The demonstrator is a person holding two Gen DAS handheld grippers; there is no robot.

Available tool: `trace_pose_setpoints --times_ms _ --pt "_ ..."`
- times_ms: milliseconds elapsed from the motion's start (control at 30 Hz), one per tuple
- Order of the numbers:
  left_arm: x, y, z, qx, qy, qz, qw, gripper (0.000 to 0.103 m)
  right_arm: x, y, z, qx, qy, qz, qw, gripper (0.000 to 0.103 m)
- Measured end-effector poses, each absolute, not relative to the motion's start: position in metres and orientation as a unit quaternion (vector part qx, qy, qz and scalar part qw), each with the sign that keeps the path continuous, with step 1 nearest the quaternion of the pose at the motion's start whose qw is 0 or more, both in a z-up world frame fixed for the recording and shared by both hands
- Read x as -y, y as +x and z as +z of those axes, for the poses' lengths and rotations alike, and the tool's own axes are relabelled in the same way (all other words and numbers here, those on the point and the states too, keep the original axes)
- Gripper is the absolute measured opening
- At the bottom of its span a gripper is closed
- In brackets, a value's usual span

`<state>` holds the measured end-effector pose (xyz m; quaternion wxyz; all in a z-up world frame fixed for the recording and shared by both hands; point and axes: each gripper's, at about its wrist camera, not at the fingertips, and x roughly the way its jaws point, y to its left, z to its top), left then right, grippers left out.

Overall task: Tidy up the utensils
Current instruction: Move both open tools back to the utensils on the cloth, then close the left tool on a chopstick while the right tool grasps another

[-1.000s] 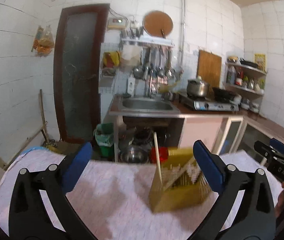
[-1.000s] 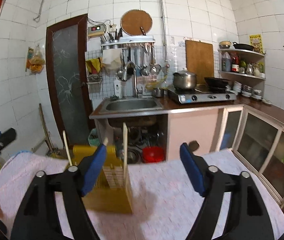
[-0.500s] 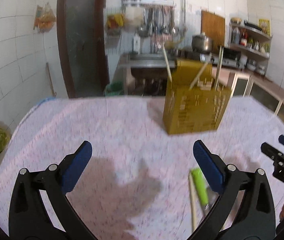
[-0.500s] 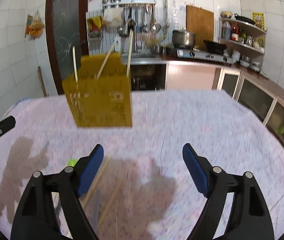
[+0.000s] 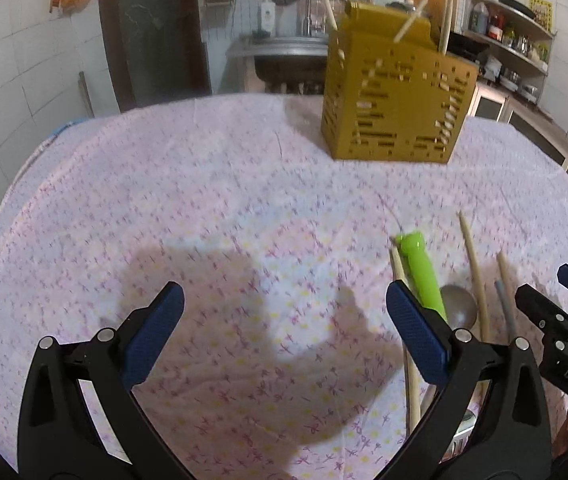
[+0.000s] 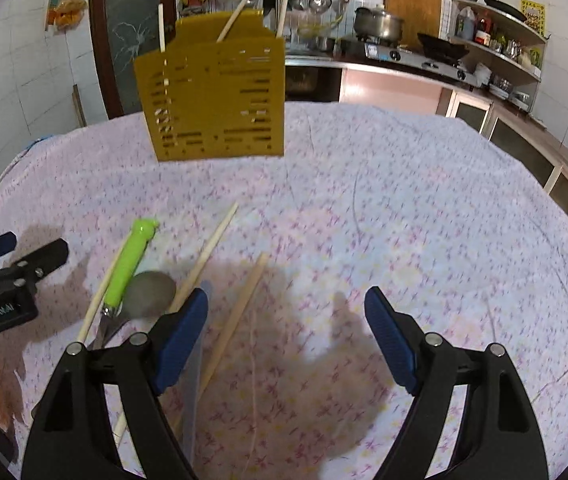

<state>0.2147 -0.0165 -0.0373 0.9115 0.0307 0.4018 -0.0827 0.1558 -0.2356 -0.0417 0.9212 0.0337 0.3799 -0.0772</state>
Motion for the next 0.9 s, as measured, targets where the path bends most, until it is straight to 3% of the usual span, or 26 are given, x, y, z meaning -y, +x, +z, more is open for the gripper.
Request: trace_pose_setpoints --times_ms 200,333,567,667,733,900 --pt "0.03 0.21 -0.051 -0.423 0.044 -0.097 0.9 0.098 0.239 0.158 -0.047 -0.386 0.051 -0.082 0.918 0.078" --pt "0.034 0.211 -0.054 -0.433 0.04 -0.099 0.895 0.098 0.244 0.168 -0.051 -0.404 0.064 -0.089 0.908 0.064" --pt "0.051 0.212 -0.055 -0.437 0.063 -0.111 0.89 0.093 0.236 0.179 -0.055 -0.423 0.077 -0.094 0.898 0.053" --pt "0.057 0.213 -0.056 -0.438 0.065 -0.116 0.889 0.086 0.232 0.18 -0.056 -0.424 0.075 -0.099 0.897 0.048" --pt "0.058 0.216 -0.055 -0.44 0.058 -0.118 0.888 0.073 0.231 0.182 -0.055 -0.424 0.08 -0.101 0.896 0.043" --pt "0.062 0.219 -0.055 -0.439 0.057 -0.117 0.889 0.054 0.228 0.181 -0.055 -0.42 0.079 -0.105 0.898 0.03"
